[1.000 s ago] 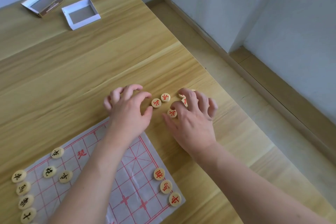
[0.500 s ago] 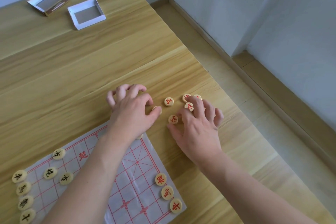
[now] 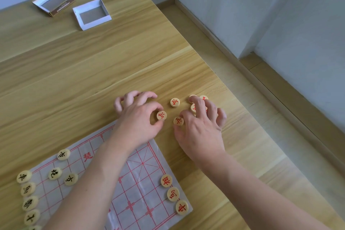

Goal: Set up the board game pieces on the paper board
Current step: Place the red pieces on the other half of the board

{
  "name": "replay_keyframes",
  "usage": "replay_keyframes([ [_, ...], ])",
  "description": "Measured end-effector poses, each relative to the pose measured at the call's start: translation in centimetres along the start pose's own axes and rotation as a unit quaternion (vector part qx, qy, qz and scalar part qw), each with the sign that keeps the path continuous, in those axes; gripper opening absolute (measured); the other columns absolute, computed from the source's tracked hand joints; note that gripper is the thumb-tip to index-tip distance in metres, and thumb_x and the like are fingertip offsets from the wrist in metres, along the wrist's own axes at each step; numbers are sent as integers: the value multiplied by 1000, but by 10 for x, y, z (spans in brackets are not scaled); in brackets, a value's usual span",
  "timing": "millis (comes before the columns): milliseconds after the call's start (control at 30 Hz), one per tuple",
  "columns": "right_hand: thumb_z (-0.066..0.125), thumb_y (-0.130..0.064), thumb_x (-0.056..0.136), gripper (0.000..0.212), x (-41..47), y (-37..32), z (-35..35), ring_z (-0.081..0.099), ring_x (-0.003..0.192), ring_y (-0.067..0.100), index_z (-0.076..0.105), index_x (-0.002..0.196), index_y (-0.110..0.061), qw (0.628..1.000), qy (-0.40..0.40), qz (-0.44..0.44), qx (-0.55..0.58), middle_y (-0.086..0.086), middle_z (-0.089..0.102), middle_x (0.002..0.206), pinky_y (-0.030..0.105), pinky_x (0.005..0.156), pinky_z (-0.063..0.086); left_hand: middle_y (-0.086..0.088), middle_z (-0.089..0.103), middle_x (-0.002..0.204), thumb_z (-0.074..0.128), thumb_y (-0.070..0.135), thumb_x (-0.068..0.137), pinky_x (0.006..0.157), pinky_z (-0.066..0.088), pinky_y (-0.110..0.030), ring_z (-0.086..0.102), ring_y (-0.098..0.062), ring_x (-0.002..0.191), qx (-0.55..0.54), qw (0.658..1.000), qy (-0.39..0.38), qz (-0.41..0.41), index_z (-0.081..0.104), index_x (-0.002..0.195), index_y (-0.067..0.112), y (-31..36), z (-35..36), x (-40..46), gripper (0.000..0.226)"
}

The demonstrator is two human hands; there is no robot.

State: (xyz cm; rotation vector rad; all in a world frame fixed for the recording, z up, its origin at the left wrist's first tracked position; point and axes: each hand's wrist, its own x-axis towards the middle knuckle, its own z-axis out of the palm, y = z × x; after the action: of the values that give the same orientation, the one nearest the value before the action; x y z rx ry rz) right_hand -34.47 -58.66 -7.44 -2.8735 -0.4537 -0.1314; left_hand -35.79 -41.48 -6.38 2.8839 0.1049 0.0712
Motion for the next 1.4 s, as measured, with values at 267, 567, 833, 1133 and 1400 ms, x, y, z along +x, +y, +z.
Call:
replay_keyframes([
  [267, 62, -34, 82, 11, -1, -3, 2, 27, 124, 24, 68, 79, -25, 1000, -3, -21, 16, -3, 45, 129, 45, 100, 14, 21, 50, 127, 71, 44, 69, 99, 12, -43, 31, -20, 124, 17, 1000, 17, -4, 64, 80, 36, -2, 1, -1, 15],
  [567, 65, -36, 84, 11, -11, -40, -8, 30, 123, 24, 69, 86, -26, 994, 2, -87, 65, -5, 46, 130, 49, 102, 15, 18, 49, 130, 75, 46, 69, 105, 13, -50, 26, -20, 126, -1, 995, 56, -88, 67, 80, 36, -37, -27, -31, 17],
  [833, 63, -36, 83, 17, -27, -81, -8, 31, 121, 22, 67, 98, -27, 985, -14, -146, 86, -9, 39, 131, 44, 100, 16, 18, 46, 133, 73, 44, 73, 102, 11, -46, 25, -22, 127, 16, 980, 70, -187, 69, 80, 38, -93, -48, -76, 10],
  [1133, 63, -38, 83, 14, -44, -99, -2, 32, 121, 22, 67, 92, -28, 982, -26, -168, 76, -7, 43, 131, 43, 99, 15, 17, 48, 132, 73, 48, 74, 104, 10, -48, 25, -24, 127, 17, 977, 65, -202, 70, 80, 39, -107, -39, -89, 12],
  [1400, 57, -36, 83, 17, -56, -101, 4, 37, 121, 23, 67, 95, -28, 979, -37, -185, 83, -6, 44, 131, 44, 100, 19, 18, 47, 133, 71, 55, 74, 101, 11, -47, 27, -25, 127, 32, 983, 52, -174, 71, 86, 41, -109, -33, -88, 19],
])
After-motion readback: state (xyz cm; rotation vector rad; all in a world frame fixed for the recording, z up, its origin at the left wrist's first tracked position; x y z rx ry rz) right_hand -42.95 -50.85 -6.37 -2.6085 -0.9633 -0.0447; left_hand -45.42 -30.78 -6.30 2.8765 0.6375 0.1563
